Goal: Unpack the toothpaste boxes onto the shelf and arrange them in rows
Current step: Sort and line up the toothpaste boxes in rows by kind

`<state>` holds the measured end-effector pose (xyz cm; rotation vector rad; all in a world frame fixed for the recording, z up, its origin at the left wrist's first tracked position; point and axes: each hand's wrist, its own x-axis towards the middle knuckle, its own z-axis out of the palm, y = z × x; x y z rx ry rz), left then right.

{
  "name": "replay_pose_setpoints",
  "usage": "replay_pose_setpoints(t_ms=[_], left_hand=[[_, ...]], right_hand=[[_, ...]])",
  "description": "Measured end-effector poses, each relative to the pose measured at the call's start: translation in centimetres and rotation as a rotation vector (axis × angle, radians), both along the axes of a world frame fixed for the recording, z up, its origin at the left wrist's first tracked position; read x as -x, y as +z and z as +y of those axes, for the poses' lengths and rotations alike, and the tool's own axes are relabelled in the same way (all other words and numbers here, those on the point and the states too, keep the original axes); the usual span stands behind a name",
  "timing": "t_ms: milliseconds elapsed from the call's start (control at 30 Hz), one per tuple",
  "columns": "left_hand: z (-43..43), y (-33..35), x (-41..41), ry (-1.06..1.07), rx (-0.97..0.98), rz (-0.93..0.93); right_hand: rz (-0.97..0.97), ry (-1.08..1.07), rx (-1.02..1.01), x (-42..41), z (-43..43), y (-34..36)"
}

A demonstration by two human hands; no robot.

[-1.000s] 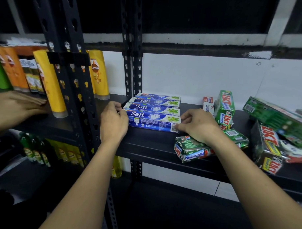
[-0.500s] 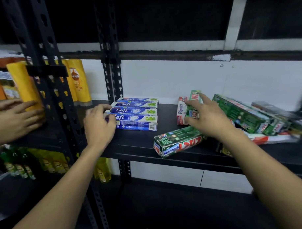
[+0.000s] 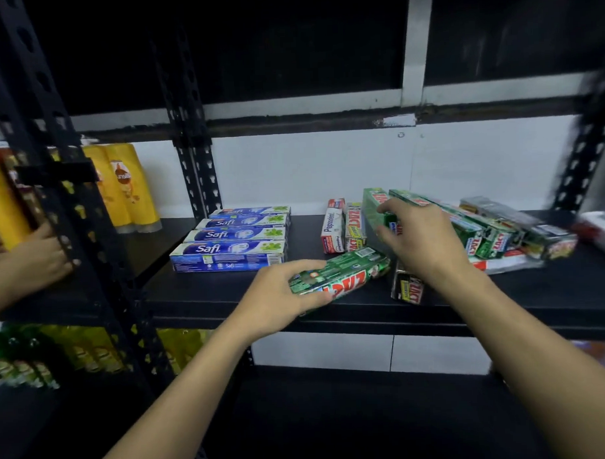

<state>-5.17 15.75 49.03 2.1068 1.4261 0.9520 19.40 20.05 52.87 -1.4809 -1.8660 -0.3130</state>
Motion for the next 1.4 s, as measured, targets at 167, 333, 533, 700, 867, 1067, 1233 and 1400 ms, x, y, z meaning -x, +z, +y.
replay_pose_setpoints(t_ms=[167, 333, 533, 700, 867, 1067, 1233, 1400], left_hand=[[-0.5, 1.4, -0.1, 0.045, -0.044, -0.124], [-1.0, 3.7, 0.1, 0.169, -0.136, -0.198], [0.0, 4.4, -2.3, 0.48, -0.339, -0.219], [2.4, 2.4, -5.5, 0.579, -0.258, -0.151], [4.4, 0.1, -7.4, 0.539, -0.065, -0.26], [5.1, -1.2, -7.9, 0.519, 0.006, -0.114], [4.2, -0.4, -9.0, 0.525, -0.046, -0.157], [4.3, -0.5, -9.3, 0.396, -0.098, -0.085]], right_hand=[[-0.058, -0.034, 0.045, -1.2, -0.5, -0.7], [0.049, 0.025, 0.031, -1.3, 0.1, -0.5], [0.021, 0.032, 0.035, -1.0, 0.3, -1.4], [0.019, 0.033, 0.033, -0.6, -0.3, -0.8], [0.087, 0.067, 0.06, -0.8, -0.9, -1.0], [0.173, 0.061, 0.173, -1.2, -0.8, -2.0], [0.121, 0.089, 0.215, -0.9, -1.6, -2.2], [0.052, 0.13, 0.216, -1.1, -2.1, -2.8]])
